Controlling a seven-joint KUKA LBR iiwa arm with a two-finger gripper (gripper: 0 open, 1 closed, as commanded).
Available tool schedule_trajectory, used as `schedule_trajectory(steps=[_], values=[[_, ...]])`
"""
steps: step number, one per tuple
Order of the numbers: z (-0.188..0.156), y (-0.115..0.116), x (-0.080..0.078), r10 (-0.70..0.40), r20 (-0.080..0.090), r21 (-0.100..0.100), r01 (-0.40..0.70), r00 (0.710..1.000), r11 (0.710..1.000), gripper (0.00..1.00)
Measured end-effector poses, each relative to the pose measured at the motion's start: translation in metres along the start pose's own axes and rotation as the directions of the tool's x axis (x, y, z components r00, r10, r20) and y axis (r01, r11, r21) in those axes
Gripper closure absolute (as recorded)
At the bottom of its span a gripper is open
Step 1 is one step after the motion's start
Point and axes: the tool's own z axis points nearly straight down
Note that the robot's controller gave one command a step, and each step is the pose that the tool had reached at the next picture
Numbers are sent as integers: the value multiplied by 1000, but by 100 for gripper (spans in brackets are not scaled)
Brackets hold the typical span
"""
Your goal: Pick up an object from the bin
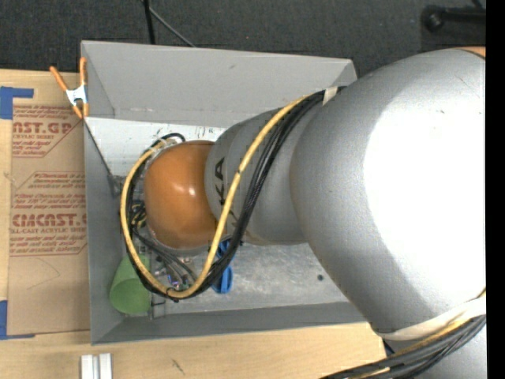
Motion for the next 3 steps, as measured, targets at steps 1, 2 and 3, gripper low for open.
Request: schedule_trajectory(steps=[1,2,3], values=[[28,-1,-5,-200,5,1,200,980,980,0],[28,-1,-6,-200,8,1,200,980,980,0],[27,-2,-6,-200,7,2,200,980,980,100]])
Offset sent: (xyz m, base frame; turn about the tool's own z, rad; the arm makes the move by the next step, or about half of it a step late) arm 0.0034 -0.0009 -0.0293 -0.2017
